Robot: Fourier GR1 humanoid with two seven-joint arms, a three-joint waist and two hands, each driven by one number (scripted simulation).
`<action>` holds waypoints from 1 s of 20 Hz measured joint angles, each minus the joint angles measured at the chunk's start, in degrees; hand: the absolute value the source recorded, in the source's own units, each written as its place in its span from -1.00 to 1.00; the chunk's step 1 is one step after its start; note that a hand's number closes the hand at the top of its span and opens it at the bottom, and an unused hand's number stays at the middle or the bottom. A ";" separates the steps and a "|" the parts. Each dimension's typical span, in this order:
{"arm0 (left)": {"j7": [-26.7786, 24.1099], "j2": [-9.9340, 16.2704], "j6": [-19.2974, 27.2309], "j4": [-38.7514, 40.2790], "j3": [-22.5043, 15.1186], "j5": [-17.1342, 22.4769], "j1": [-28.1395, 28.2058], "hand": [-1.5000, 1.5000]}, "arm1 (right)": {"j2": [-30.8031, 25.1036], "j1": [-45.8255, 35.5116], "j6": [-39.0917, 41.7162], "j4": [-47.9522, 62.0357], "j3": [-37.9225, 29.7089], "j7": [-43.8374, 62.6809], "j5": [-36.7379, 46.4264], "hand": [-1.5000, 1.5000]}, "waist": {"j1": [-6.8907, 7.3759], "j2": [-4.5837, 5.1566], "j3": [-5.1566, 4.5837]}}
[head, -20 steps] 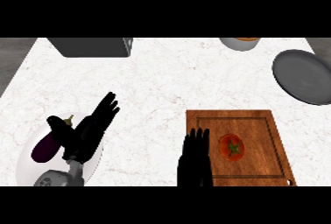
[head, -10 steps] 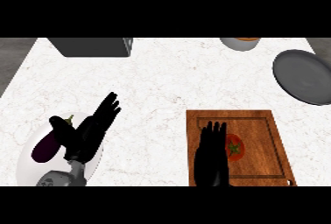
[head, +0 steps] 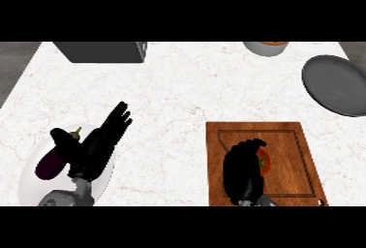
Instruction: Pick the tomato from the cutting board and place it in the pan
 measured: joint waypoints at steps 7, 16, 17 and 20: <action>0.35 -1.38 0.02 -0.73 -0.37 -1.78 0.48 0.00 | -2.76 -3.47 -6.08 4.61 1.25 -6.43 3.65 1.00 | 0.15 -0.08 -0.08; 0.54 -0.91 -0.15 -0.92 1.21 -1.16 -0.07 0.00 | 9.34 -0.93 -16.65 5.37 -25.60 -3.89 -14.70 1.00 | -0.88 0.39 0.08; 0.85 -0.99 -0.14 -0.86 1.19 -1.11 -0.36 0.00 | 10.17 -1.50 -18.94 6.12 -28.05 -3.61 -15.79 1.00 | -0.68 0.40 0.08; 0.56 -0.94 -0.63 -0.84 1.23 -1.01 0.01 0.00 | 11.14 -4.25 -26.21 7.04 -33.39 -2.22 -16.43 1.00 | -0.12 0.33 0.08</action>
